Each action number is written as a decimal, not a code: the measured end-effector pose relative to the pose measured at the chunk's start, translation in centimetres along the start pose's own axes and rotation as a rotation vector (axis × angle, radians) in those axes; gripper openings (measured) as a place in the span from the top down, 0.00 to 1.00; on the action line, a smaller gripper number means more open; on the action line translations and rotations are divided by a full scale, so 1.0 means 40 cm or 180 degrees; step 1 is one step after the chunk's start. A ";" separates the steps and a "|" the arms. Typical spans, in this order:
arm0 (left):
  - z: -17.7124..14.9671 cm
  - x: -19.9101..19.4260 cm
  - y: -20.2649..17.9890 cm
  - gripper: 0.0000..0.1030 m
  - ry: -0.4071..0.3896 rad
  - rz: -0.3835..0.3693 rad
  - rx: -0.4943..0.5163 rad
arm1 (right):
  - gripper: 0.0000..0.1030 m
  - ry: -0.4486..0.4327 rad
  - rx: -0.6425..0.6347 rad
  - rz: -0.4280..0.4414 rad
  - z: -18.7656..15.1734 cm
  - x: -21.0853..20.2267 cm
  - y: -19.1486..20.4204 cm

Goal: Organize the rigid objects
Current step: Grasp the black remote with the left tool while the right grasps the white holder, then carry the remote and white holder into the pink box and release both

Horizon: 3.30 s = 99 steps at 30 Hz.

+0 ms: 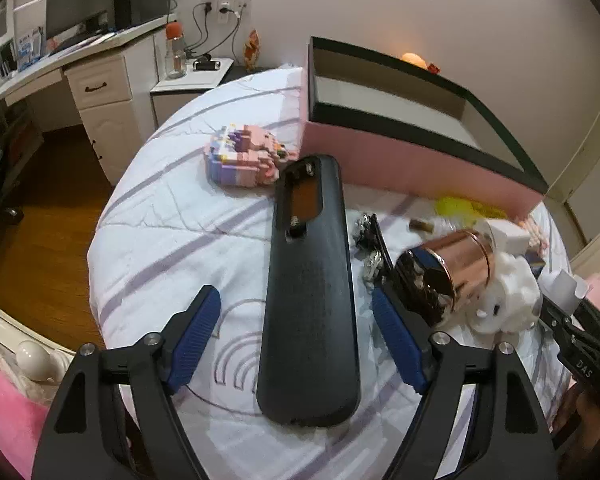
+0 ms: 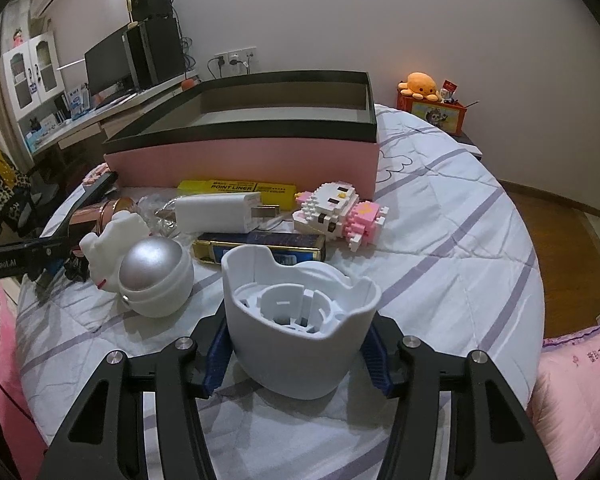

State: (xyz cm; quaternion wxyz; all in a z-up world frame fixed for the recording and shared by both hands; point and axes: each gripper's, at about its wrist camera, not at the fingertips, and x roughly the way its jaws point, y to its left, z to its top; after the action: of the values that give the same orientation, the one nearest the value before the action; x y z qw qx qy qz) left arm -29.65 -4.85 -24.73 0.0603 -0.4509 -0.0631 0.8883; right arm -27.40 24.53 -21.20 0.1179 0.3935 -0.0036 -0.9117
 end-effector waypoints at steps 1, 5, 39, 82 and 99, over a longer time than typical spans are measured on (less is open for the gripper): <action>0.002 0.003 0.007 0.24 -0.0019 -0.0060 -0.0017 | 0.45 -0.0015 0.0035 0.0029 0.000 -0.002 -0.004; 0.006 0.009 0.015 0.58 -0.0058 -0.0165 0.0030 | 0.45 -0.0031 0.0129 0.0131 0.007 -0.003 -0.017; -0.009 -0.048 0.070 0.75 -0.0100 -0.0403 -0.0172 | 0.48 -0.0074 -0.0059 0.0189 0.043 -0.021 -0.005; 0.185 -0.152 -0.151 0.87 -0.0698 -0.0506 0.0504 | 0.48 -0.0495 -0.0320 0.0326 0.251 -0.036 0.031; 0.295 0.100 -0.214 0.86 -0.0233 -0.0484 0.0498 | 0.48 -0.0111 -0.0217 0.0328 0.379 0.215 0.030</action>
State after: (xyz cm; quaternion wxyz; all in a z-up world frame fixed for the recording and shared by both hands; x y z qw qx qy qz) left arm -41.12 3.55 -19.56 0.1600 -0.4060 -0.0298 0.8993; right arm -43.73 20.17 -16.76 0.1779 0.3726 0.0052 -0.9108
